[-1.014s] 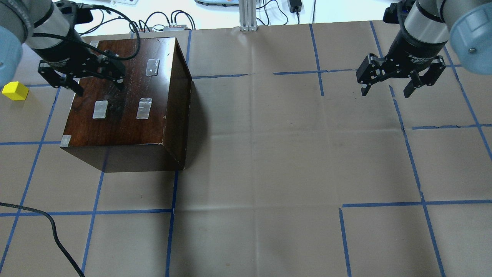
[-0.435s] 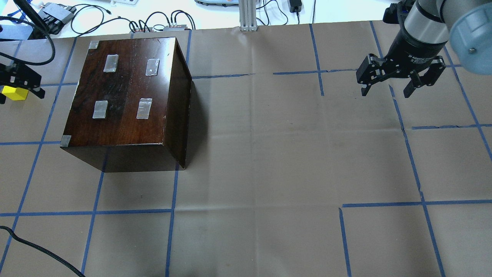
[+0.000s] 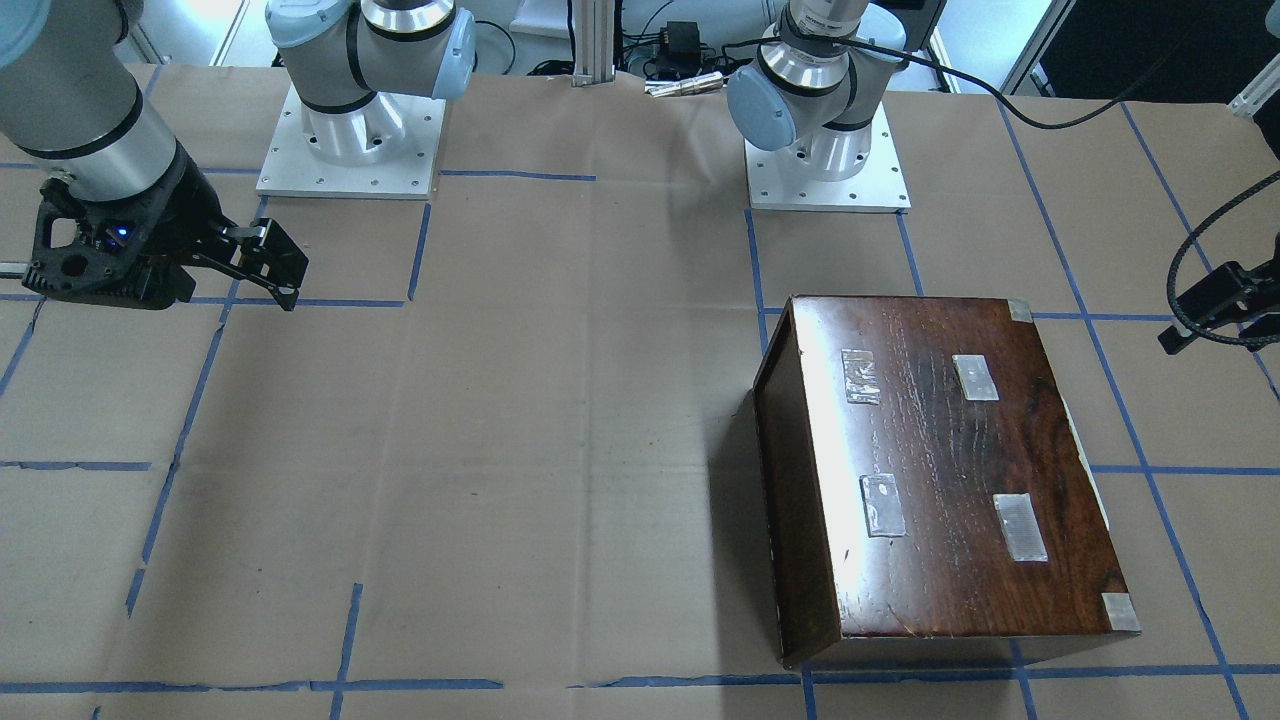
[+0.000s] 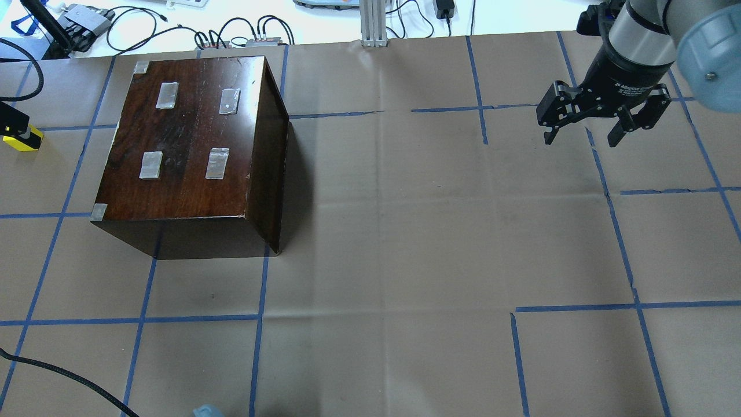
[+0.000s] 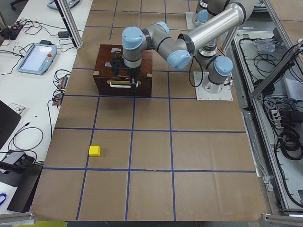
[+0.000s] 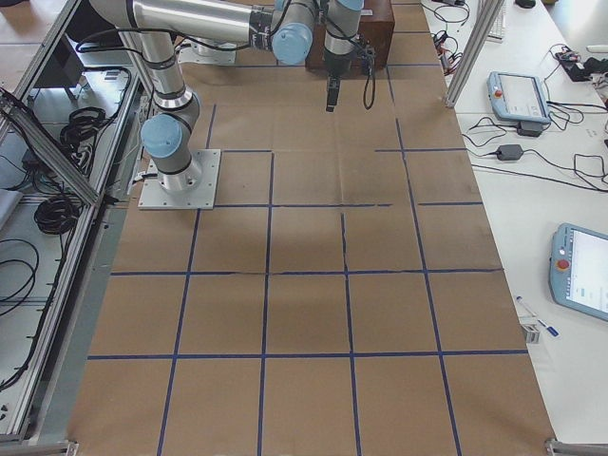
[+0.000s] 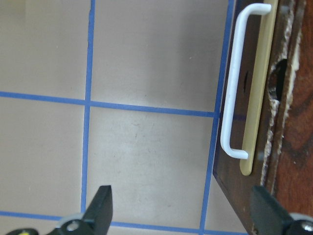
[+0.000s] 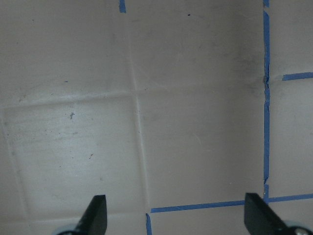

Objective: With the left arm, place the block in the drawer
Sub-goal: 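Lower the left gripper and hook the white drawer handle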

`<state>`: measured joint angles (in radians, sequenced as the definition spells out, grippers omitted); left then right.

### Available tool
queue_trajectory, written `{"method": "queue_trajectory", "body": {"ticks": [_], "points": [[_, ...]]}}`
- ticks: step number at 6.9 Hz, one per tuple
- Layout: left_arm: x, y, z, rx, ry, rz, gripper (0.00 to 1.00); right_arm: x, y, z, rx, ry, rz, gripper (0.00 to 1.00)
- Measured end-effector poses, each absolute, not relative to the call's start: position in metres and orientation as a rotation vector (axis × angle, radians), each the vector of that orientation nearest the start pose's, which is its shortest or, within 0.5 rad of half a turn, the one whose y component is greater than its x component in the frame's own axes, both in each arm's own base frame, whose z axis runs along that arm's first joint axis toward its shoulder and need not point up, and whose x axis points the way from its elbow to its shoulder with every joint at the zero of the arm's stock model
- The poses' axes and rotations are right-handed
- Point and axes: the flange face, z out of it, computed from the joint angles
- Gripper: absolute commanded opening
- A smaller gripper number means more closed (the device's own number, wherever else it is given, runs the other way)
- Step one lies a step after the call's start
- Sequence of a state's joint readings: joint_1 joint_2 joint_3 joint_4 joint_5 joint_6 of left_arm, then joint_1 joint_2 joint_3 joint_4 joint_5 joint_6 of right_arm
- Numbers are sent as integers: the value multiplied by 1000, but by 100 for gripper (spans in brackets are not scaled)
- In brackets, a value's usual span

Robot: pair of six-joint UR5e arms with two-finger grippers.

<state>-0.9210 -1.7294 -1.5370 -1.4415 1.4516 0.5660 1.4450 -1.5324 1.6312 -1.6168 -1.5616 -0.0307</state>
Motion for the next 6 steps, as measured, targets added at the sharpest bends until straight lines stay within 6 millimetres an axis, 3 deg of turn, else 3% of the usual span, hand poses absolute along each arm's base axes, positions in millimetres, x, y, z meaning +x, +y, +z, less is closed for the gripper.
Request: {"method": "queue_trajectory", "body": {"ticks": [6], "points": [[229, -553, 370, -51, 3408, -102, 98, 70, -514, 443, 149, 3124, 83, 100]]}}
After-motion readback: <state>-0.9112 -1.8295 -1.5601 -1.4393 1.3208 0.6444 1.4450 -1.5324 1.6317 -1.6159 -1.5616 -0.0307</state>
